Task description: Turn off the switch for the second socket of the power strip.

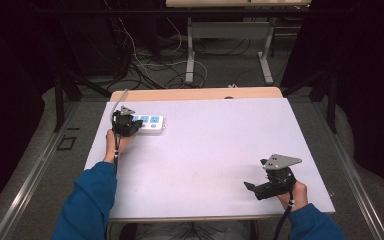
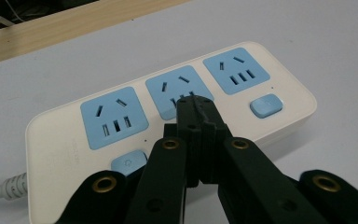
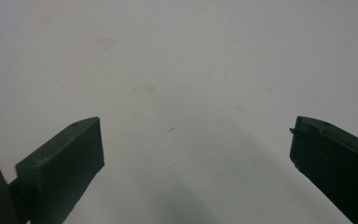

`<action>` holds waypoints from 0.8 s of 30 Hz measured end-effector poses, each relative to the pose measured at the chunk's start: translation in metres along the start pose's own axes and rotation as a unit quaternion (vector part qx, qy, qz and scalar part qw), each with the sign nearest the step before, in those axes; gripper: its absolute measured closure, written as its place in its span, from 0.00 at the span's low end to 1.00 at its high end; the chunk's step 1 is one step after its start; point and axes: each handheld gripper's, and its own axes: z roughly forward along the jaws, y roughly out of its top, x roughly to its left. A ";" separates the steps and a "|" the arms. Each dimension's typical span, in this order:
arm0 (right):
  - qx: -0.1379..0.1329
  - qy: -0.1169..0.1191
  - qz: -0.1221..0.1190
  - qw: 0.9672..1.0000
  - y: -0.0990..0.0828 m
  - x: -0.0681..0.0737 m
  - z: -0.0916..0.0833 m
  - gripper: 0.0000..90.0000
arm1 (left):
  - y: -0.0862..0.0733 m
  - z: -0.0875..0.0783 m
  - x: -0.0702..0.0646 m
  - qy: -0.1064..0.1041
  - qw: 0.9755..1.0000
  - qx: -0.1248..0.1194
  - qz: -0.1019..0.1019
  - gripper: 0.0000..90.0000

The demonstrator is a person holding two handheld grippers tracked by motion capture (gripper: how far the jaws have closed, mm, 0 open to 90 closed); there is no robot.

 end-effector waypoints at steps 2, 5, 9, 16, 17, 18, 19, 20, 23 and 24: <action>-0.003 -0.001 0.001 1.000 0.000 0.000 0.000 0.03 | 0.000 0.000 0.001 -0.004 1.000 -0.002 -0.002 1.00; -0.002 0.001 -0.005 1.000 0.000 -0.001 0.000 0.03 | 0.000 0.000 0.000 -0.006 1.000 -0.001 0.004 1.00; -0.004 -0.002 -0.006 1.000 0.000 0.000 -0.001 0.03 | 0.003 0.001 -0.007 0.000 1.000 0.003 0.021 1.00; 0.002 0.000 -0.005 1.000 0.000 0.000 -0.001 0.03 | 0.003 0.002 -0.011 0.006 1.000 0.003 0.030 1.00; -0.002 -0.003 -0.003 1.000 0.000 0.001 -0.001 0.03 | 0.003 0.001 -0.010 0.004 1.000 0.007 0.030 1.00; -0.002 -0.002 -0.005 1.000 0.000 0.000 -0.001 0.03 | 0.002 0.001 -0.009 0.000 1.000 0.005 0.027 1.00; 0.003 0.001 -0.004 1.000 0.000 0.000 -0.001 0.03 | 0.002 0.002 -0.009 0.001 1.000 0.002 0.026 1.00; 0.001 0.001 -0.001 1.000 0.000 0.000 -0.001 0.03 | 0.002 0.002 -0.008 -0.002 1.000 0.001 0.023 1.00; -0.001 0.000 -0.003 1.000 0.000 0.000 0.000 0.03 | 0.001 0.002 -0.008 -0.004 1.000 -0.001 0.020 1.00; 0.002 0.001 0.002 1.000 0.000 0.000 -0.001 0.03 | 0.001 0.002 -0.008 -0.004 1.000 -0.002 0.019 1.00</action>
